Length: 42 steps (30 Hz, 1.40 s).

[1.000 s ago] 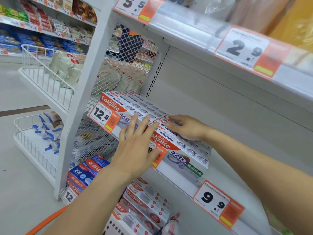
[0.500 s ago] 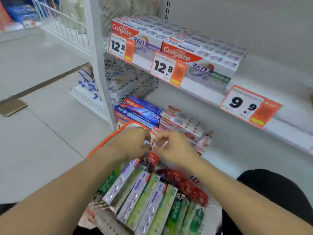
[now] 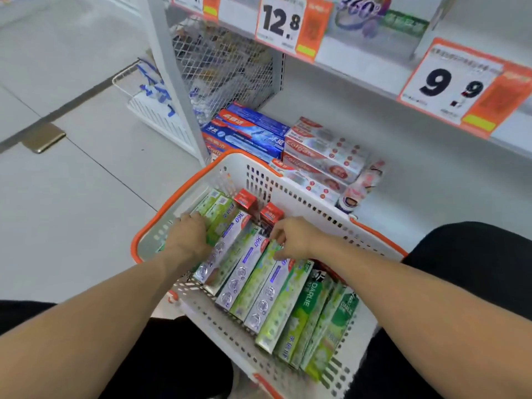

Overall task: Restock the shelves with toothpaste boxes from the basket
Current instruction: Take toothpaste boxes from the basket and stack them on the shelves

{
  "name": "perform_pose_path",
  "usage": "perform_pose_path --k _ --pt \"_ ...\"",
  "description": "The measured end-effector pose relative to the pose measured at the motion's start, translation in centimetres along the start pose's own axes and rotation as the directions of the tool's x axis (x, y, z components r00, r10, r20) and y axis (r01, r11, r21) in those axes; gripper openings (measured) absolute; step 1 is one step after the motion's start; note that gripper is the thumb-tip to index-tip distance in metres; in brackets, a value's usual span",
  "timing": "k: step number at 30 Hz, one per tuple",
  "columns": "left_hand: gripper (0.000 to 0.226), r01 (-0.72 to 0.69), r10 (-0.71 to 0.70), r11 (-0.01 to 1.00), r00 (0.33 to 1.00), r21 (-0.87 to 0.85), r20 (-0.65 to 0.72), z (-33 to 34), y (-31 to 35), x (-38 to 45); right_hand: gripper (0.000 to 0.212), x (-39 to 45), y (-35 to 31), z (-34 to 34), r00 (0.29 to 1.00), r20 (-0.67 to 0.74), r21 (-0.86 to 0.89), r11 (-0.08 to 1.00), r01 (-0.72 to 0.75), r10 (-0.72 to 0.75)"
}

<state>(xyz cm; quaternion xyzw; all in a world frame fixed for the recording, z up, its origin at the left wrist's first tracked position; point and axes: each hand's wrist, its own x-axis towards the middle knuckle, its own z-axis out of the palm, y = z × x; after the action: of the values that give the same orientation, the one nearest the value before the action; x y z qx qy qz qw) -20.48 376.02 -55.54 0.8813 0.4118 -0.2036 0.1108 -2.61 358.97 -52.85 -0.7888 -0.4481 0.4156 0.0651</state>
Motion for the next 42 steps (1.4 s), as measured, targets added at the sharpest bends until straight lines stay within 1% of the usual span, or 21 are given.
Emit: perform_pose_path --k 2,5,7,8,9,11,13,15,18,20,21,23,24,25,27,29,31,35,37,39,42 --pt "0.038 0.006 -0.006 1.0 0.999 -0.019 0.041 -0.7 -0.2 0.0 0.05 0.5 -0.7 0.3 0.999 0.001 -0.003 0.999 0.046 -0.046" --pt "0.04 0.009 0.011 0.991 0.989 -0.133 0.148 -1.9 -0.3 0.2 0.055 1.2 -1.3 0.0 0.995 -0.074 0.065 0.996 0.068 -0.063" --pt "0.038 -0.032 0.086 0.97 0.972 -0.239 0.218 -2.7 -0.5 0.3 0.07 1.2 -1.5 -0.9 0.986 -0.151 0.101 0.991 0.085 -0.069" --pt "0.043 -0.055 0.144 0.946 0.954 -0.32 0.264 -3.2 -0.5 0.2 0.082 1.2 -1.6 -1.5 0.981 -0.175 0.121 0.987 0.102 -0.08" --pt "0.049 -0.065 0.2 0.915 0.931 -0.399 0.305 -3.7 -0.3 0.0 0.093 1.1 -1.8 -2.2 0.981 -0.171 0.154 0.98 0.123 -0.097" --pt "0.046 -0.094 0.299 0.851 0.895 -0.517 0.33 -4.4 0.8 -0.8 0.106 0.7 -2.1 -3.4 0.985 -0.081 0.221 0.961 0.166 -0.151" --pt "0.036 -0.129 0.387 0.791 0.862 -0.598 0.327 -4.9 2.6 -1.7 0.097 0.2 -2.0 -4.1 0.98 0.071 0.156 0.973 0.173 -0.186" --pt "0.035 -0.148 0.459 0.743 0.822 -0.653 0.337 -5.2 4.5 -2.2 0.076 -0.7 -1.8 -4.7 0.971 0.19 0.003 0.989 0.148 -0.146" --pt "0.035 -0.147 0.509 0.692 0.794 -0.707 0.332 -5.5 6.8 -2.6 0.056 -2.5 -0.3 -5.3 0.979 0.194 -0.122 0.988 0.093 -0.068" --pt "0.032 -0.146 0.479 0.67 0.834 -0.728 0.273 -5.4 8.7 -2.5 0.054 -3.9 1.6 -5.7 0.987 0.16 -0.185 0.982 0.031 -0.002" --pt "0.034 -0.135 0.421 0.665 0.88 -0.735 0.22 -5.0 9.8 -2.4 0.054 -4.8 2.7 -6.0 0.989 0.144 -0.207 0.978 -0.009 0.039" --pt "0.041 -0.122 0.268 0.689 0.959 -0.714 0.096 -3.6 11.6 -1.9 0.052 -6.9 4.8 -6.5 0.988 0.109 -0.243 0.967 -0.08 0.109" --pt "0.043 -0.127 0.241 0.749 0.966 -0.65 0.089 -2.7 12.2 -1.5 0.051 -8.0 5.6 -6.6 0.987 0.086 -0.252 0.962 -0.107 0.133" --pt "0.044 -0.125 0.254 0.817 0.955 -0.563 0.156 -1.5 12.7 -1.1 0.052 -9.2 6.2 -6.8 0.985 0.063 -0.252 0.958 -0.138 0.158" --pt "0.046 -0.104 0.261 0.925 0.873 -0.365 0.411 0.9 13.5 -1.2 0.054 -11.4 7.2 -6.8 0.975 0.028 -0.226 0.951 -0.21 0.221" --pt "0.052 -0.091 0.21 0.969 0.787 -0.228 0.581 3.3 14.2 -2.2 0.059 -13.0 8.2 -6.5 0.96 0.022 -0.187 0.944 -0.272 0.281" --pt "0.055 -0.138 0.206 0.978 0.76 -0.157 0.616 4.9 14.8 -3.1 0.061 -14.2 9.2 -5.8 0.947 0.009 -0.121 0.94 -0.319 0.322" --pt "0.059 -0.272 0.236 0.962 0.803 -0.015 0.547 4.9 15.9 -3.1 0.056 -16.3 10.6 -4.9 0.929 -0.011 0.073 0.927 -0.368 0.369" --pt "0.051 -0.27 0.234 0.963 0.827 -0.005 0.511 4.8 16.6 -3.0 0.053 -17.0 10.9 -4.8 0.929 -0.012 0.127 0.922 -0.366 0.371" --pt "0.04 -0.246 0.237 0.968 0.824 -0.052 0.514 4.5 17.3 -3.3 0.053 -17.5 11.1 -4.9 0.928 -0.009 0.159 0.917 -0.365 0.371" --pt "0.03 -0.225 0.336 0.94 0.734 -0.255 0.591 3.3 17.6 -3.1 0.058 -18.0 11.5 -5.3 0.924 -0.015 0.224 0.901 -0.37 0.383"
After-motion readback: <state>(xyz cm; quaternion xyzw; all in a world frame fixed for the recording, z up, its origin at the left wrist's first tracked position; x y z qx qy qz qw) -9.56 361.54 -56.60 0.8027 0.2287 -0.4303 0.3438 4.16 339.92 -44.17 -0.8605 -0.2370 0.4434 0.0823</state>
